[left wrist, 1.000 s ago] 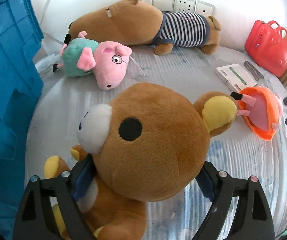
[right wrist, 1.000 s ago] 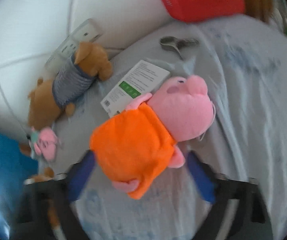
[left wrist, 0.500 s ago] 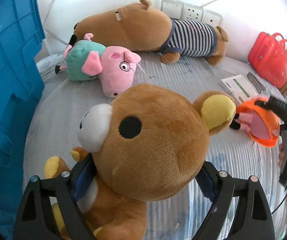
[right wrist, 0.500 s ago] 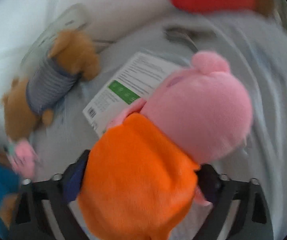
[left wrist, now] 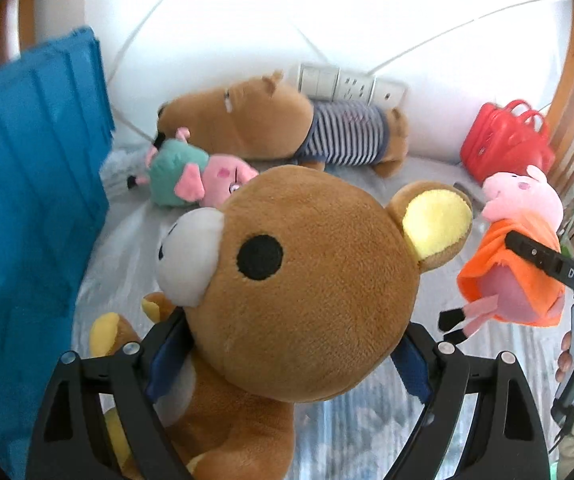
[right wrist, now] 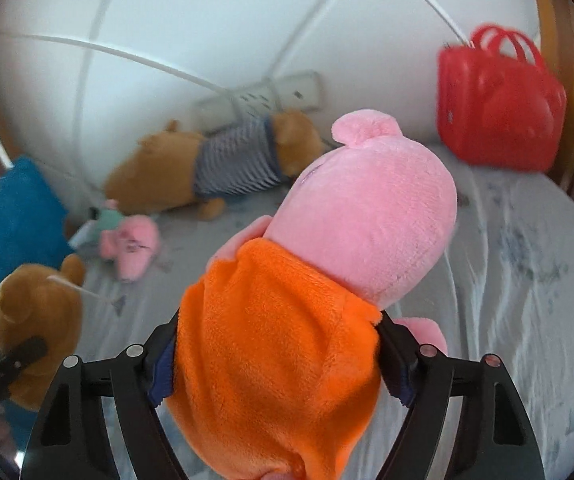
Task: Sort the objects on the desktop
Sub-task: 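Lift the orange-dress pig with the right tool while the left tool lifts the brown bear, then carry the pig and bear over the blue crate with both tools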
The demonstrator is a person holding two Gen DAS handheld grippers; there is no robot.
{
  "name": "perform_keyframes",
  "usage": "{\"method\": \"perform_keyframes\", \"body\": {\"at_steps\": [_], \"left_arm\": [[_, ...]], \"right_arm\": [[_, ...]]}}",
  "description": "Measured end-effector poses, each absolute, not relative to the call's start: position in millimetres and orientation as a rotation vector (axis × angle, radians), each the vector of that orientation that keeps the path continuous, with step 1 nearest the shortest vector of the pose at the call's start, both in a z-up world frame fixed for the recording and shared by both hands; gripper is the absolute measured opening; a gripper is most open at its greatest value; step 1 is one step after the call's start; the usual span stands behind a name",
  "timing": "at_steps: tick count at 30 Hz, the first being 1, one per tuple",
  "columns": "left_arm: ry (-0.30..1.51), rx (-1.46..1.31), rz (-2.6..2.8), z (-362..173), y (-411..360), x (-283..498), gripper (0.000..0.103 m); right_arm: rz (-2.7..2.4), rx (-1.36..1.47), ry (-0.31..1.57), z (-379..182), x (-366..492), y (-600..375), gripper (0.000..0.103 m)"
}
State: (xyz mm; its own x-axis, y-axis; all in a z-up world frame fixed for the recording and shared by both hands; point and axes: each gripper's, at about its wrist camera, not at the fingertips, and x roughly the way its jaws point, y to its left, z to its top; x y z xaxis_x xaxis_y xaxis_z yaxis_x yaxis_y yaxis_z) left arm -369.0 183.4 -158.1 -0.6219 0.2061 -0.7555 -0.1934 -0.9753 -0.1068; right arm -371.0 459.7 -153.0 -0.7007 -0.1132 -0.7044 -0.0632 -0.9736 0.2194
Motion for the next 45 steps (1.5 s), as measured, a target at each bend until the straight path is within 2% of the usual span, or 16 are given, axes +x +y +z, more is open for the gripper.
{"method": "perform_keyframes", "body": {"at_steps": [9,22,28,37,41,45], "left_arm": [[-0.027,-1.085,2.755,-95.2,155.8,-291.2,0.088],[-0.134,-1.036,2.991,-55.2,116.1,-194.0,0.088],[-0.18,-0.974,3.101,-16.7,101.0,-160.2,0.088],[-0.112,-0.712,3.353,75.5,34.6,-126.1,0.089],[-0.058,-0.702,3.434,95.1,-13.3,-123.2,0.089],[-0.077,-0.775,3.479,93.7,-93.8,-141.4,0.09]], "right_arm": [[-2.8,0.996,-0.201,-85.0,-303.3,398.1,0.08],[-2.566,0.83,0.019,-43.5,-242.6,331.8,0.08],[-2.465,0.73,0.064,-19.0,-229.7,309.9,0.08],[-2.339,0.496,0.061,51.8,-218.9,235.3,0.08],[-2.296,0.415,0.022,79.8,-221.4,190.3,0.08],[-2.223,0.402,-0.026,95.0,-234.4,119.7,0.08]]}}
